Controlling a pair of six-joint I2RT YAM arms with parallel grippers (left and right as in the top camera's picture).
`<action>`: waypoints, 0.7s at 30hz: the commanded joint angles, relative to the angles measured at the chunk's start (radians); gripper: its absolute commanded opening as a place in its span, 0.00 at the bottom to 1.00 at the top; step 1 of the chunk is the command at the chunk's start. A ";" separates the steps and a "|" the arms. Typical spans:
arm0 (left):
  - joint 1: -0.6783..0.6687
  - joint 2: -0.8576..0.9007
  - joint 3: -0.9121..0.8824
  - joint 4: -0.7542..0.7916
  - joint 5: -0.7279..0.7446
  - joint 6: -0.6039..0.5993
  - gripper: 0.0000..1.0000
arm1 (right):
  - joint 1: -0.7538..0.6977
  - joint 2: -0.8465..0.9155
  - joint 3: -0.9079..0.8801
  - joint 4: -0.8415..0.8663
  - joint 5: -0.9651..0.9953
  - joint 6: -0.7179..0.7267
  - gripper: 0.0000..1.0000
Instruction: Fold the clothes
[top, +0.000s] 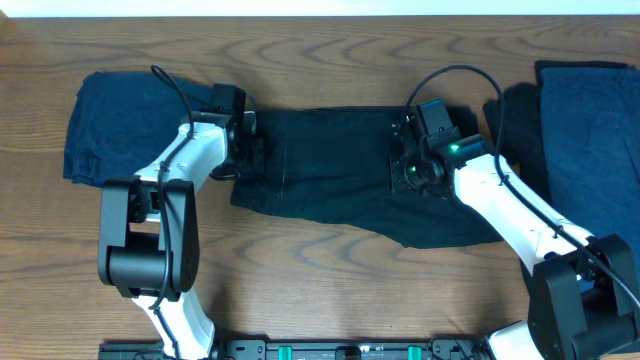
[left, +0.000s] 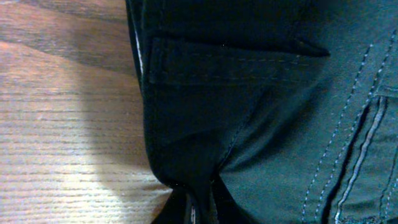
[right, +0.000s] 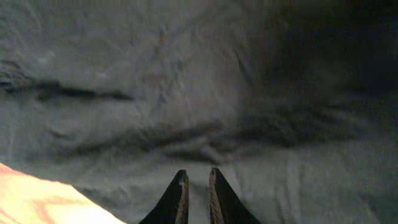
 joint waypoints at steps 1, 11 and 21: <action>-0.008 -0.005 0.008 -0.045 -0.031 -0.017 0.06 | 0.008 0.007 -0.003 0.014 0.008 -0.011 0.11; -0.009 -0.198 0.020 -0.075 -0.026 -0.056 0.06 | 0.010 0.008 -0.004 0.028 -0.037 0.083 0.09; -0.009 -0.354 0.020 -0.101 -0.019 -0.063 0.06 | 0.021 0.023 -0.005 0.038 -0.205 0.132 0.04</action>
